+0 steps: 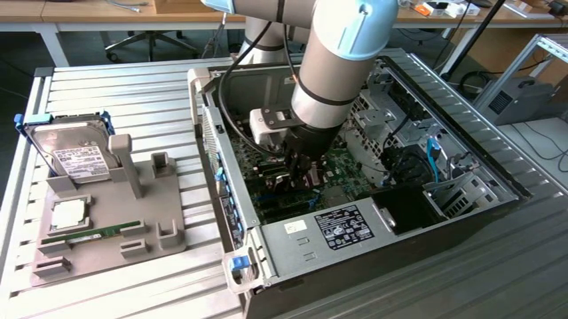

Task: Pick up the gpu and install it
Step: 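Insert the gpu into the slot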

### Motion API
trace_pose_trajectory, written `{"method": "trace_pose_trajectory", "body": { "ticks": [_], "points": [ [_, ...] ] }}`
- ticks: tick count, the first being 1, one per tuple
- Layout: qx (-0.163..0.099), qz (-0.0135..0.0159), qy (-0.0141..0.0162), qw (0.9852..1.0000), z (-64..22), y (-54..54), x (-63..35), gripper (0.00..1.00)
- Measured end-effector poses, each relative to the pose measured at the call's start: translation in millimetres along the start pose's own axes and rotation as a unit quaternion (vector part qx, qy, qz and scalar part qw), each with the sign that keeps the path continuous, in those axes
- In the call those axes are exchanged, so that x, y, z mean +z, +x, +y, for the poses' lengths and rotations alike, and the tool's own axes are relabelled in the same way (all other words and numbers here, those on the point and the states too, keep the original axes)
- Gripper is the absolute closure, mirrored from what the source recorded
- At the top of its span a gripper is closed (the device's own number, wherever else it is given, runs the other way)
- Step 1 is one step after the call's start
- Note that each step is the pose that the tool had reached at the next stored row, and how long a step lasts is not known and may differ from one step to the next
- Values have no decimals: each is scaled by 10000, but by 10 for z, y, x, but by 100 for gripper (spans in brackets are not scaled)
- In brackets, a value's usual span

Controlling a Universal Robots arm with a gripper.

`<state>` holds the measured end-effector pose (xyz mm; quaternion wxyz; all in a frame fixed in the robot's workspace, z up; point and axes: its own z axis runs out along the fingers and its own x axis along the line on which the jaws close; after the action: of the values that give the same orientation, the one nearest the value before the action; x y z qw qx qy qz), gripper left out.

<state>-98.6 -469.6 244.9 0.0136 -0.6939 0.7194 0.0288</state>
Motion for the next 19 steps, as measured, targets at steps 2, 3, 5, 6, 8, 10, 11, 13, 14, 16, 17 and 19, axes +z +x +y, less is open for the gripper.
{"method": "trace_pose_trajectory", "body": {
  "ticks": [2, 3, 5, 6, 8, 10, 11, 13, 14, 16, 17, 19],
  "points": [
    [-1, 0, 0, 10000, 1, -2, 1, 73],
    [-1, -1, 0, 10000, 1, -2, 1, 73],
    [-1, -1, 0, 10000, 2, -2, 0, 73],
    [-1, -1, 0, 10000, 2, -2, 0, 73],
    [2, -1, 1, 10000, 4, -3, -1, 73],
    [3, -1, 2, 10000, 6, -4, -7, 73],
    [4, -1, 2, 10000, 7, -4, -8, 73],
    [45, -1, 4, 10000, 7, -5, -9, 73],
    [69, -1, 5, 10000, 9, -5, -9, 73],
    [79, -1, 7, 10000, 15, -5, -10, 73],
    [86, -1, 8, 10000, 16, -5, -10, 73],
    [116, -2, 10, 9999, 19, -4, -10, 73]
  ]
}}
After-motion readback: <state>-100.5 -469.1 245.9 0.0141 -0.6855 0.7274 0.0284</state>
